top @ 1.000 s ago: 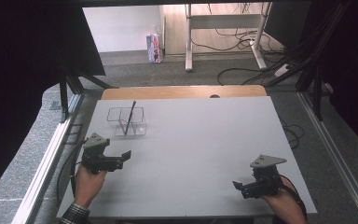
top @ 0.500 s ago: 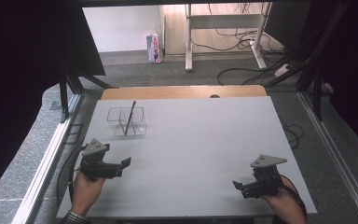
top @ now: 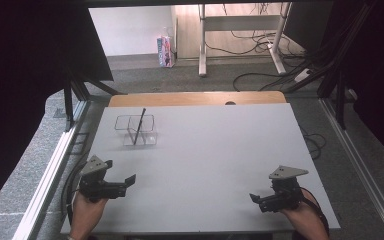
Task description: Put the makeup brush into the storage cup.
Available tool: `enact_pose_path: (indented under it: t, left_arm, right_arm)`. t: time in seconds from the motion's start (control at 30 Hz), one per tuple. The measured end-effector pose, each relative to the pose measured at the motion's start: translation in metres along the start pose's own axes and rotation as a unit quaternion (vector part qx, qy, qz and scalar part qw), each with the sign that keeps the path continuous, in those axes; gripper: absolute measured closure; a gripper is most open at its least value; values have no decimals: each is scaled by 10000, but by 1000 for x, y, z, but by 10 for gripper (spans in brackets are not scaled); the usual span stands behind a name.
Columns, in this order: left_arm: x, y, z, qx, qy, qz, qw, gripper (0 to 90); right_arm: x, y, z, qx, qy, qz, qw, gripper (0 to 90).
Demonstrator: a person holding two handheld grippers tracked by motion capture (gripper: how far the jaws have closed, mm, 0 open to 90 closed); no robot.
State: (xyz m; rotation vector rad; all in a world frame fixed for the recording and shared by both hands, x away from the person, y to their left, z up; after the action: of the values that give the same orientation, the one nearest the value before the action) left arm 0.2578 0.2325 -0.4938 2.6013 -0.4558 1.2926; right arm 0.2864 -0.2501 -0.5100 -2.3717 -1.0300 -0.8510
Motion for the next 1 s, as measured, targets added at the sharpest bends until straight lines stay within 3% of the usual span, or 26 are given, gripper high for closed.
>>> enact_pose_path:
  t: [0.53,1.0]
  left_arm:
    - [-12,6,-13,46,0,108,9999,0]
    - [-28,5,-20,187,-199,235,9994,0]
  right_arm:
    - [0,0,0,2,42,45,10000,0]
    - [1,1,-2,24,134,113,9998,0]
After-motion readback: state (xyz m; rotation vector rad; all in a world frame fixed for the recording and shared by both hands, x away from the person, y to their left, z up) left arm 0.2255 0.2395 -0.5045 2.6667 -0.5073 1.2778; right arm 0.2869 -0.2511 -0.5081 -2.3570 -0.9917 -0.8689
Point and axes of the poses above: each handheld gripper's, and its own axes: z roughly forward along the jaws, x roughly out of its top, y roughly to its right, the point moved 4 cm from there along z, roughly forward along the jaws, and after that the axes turned 10 degrees about x, right-handed, at the moved point
